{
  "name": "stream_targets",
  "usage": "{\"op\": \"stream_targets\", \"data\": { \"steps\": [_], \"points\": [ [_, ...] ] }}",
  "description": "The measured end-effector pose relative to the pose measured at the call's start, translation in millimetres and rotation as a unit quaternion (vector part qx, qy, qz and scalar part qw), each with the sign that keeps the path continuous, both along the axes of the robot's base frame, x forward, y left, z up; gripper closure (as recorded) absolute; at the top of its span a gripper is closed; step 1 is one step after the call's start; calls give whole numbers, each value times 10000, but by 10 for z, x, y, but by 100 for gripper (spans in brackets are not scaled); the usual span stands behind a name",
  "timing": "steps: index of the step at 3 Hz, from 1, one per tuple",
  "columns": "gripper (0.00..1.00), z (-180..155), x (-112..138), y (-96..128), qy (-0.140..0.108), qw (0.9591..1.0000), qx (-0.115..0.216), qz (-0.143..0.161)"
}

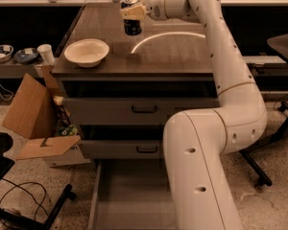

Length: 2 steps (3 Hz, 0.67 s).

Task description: Pick pepsi can from bottom drawer and place on counter

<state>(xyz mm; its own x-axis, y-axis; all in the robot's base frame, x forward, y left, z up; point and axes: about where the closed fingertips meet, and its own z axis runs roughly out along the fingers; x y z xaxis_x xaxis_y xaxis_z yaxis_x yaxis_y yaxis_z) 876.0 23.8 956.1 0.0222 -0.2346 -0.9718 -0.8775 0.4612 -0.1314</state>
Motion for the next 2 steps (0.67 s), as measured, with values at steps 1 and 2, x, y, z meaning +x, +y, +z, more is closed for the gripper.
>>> {"op": "stream_targets", "data": {
  "steps": [1, 2],
  "points": [
    [100, -317, 109, 10, 431, 9990, 3, -149],
    [100, -556, 198, -39, 755, 9966, 150, -279]
  ]
}}
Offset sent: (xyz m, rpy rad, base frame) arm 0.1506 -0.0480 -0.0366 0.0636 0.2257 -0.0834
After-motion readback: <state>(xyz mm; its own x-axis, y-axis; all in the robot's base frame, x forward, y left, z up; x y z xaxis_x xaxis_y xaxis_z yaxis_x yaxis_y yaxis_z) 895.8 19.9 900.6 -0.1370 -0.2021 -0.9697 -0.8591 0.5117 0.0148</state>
